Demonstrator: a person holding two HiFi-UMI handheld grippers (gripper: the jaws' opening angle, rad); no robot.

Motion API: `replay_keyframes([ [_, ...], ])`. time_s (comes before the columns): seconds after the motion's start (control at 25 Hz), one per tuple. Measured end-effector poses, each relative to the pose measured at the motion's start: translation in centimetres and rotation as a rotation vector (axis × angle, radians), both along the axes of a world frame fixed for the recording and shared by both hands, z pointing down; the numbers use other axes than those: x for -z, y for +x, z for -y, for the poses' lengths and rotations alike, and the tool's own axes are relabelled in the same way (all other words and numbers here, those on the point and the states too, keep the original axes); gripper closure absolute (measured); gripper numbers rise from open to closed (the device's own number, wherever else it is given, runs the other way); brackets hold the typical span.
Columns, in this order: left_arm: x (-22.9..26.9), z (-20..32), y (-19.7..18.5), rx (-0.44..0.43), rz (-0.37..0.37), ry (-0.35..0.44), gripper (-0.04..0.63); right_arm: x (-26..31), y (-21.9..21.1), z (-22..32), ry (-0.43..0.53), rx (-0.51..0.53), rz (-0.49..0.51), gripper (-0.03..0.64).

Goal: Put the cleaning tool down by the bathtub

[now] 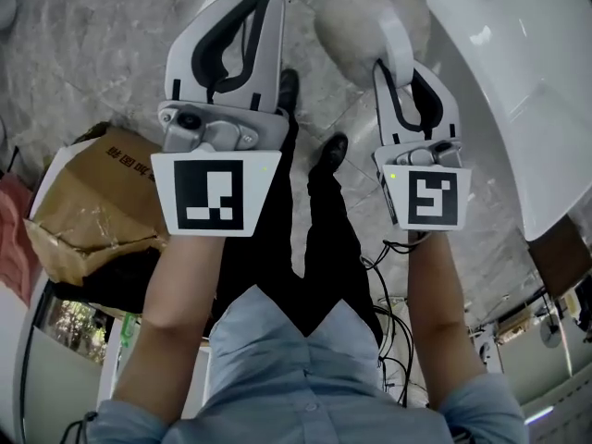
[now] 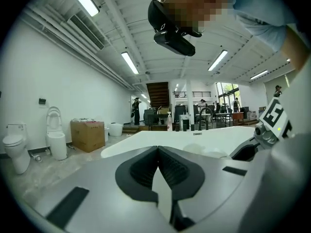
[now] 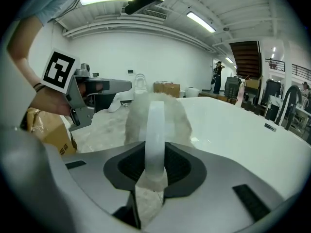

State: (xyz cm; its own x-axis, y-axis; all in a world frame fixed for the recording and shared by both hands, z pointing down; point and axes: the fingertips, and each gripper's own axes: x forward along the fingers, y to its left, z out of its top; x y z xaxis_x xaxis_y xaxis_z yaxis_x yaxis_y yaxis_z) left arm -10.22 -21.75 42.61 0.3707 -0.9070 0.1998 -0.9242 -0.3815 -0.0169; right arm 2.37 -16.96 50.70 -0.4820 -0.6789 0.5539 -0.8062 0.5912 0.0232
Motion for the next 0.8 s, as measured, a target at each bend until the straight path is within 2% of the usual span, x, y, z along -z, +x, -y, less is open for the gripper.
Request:
replay_keyframes([
  [0.2, -4.7, 0.8, -0.1, -0.002, -0.02, -0.026, 0.58, -4.5, -0.5, 0.5, -0.023, 0.007, -0.019, 0.511],
  [0.56, -10.4, 0.4, -2.4, -0.019, -0.034, 0.014, 0.58, -11.0, -2.0, -0.8, -0.039, 0.037, -0.082, 0.511],
  [0.8, -17.5, 1.4, -1.0, -0.032, -0.015, -0.046, 0.58, -17.6, -0.5, 0.0, -0.081, 0.045, -0.08, 0.511],
])
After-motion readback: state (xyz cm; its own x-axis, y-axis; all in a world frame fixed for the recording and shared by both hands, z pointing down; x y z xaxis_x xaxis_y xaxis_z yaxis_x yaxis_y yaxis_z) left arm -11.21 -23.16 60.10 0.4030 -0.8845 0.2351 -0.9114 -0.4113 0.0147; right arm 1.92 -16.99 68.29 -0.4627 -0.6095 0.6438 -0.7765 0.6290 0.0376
